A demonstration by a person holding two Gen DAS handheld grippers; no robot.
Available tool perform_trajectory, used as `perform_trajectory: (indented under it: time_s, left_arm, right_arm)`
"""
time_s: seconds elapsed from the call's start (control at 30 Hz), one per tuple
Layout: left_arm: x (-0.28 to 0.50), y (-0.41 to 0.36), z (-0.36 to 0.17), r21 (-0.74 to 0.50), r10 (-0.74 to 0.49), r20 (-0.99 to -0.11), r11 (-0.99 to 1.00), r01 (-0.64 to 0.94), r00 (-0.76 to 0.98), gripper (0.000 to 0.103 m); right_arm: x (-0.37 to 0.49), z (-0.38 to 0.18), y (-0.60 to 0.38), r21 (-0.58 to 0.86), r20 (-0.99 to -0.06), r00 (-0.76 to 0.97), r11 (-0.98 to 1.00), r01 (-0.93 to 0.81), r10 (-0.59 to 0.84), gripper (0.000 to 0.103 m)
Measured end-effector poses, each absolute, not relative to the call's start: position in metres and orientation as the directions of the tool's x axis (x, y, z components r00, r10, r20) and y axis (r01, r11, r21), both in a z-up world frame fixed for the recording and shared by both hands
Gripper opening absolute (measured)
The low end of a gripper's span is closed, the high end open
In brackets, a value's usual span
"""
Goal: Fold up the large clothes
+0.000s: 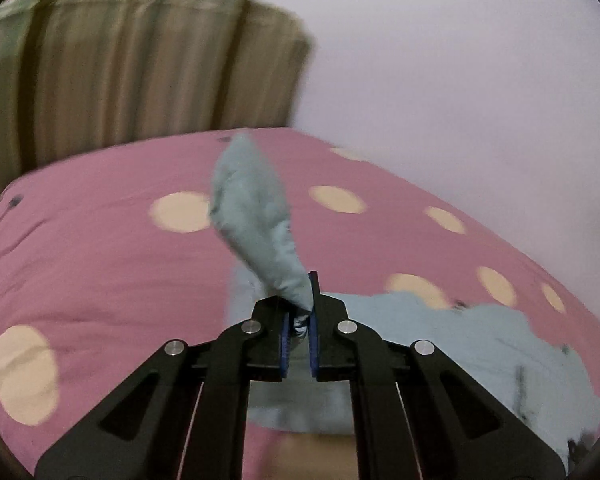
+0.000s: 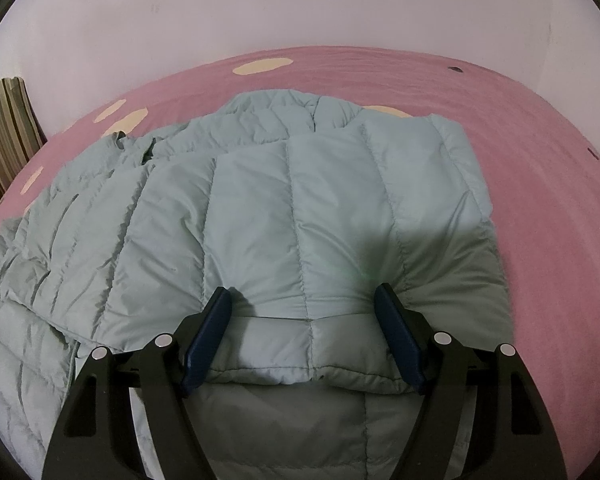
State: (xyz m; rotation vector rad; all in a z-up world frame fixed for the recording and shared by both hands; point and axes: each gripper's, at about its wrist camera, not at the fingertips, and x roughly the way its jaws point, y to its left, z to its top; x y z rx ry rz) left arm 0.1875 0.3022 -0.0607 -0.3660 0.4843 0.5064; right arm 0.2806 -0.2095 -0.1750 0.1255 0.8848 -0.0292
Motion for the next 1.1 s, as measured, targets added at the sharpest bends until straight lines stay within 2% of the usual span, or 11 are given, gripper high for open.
perform_trajectory:
  time_s: [0.2,0.43,0.8,0.87,0.93,1.1]
  left_arm:
    - [0.237,0.186,-0.049,-0.15,0.215,-0.506,0.932,-0.331,0.835,0.007]
    - [0.281,0.066,-0.063,-0.1,0.053,-0.545,0.987,-0.127,0.836,0.007]
    - [0.303,-0.036,-0.111,-0.013,-0.057,-0.628,0.998,0.063,0.776,0.007]
    - [0.298,-0.046,-0.115,0.003,-0.061,-0.638,0.997,0.082,0.768,0.017]
    - [0.288,-0.052,-0.112,-0.007,-0.086,-0.64,0.994,0.105,0.764,0.049]
    - [0.265,-0.046,-0.09,0.007,-0.102,-0.606,0.991,0.134,0.789,0.061]
  right_arm:
    - [0.274,-0.175,-0.208,0.118,-0.768,0.64,0.989,0.084,0.037,0.073]
    - [0.269,-0.175,-0.209,0.147,-0.76,0.647,0.985,0.087,0.056,0.073]
    - [0.266,-0.176,-0.21,0.187,-0.752,0.654,0.978,0.089,0.084,0.073]
    - [0.266,-0.175,-0.209,0.189,-0.751,0.655,0.978,0.089,0.086,0.073]
    - [0.266,-0.175,-0.208,0.189,-0.751,0.654,0.978,0.09,0.085,0.073]
    - [0.267,-0.174,-0.207,0.181,-0.755,0.651,0.979,0.092,0.079,0.073]
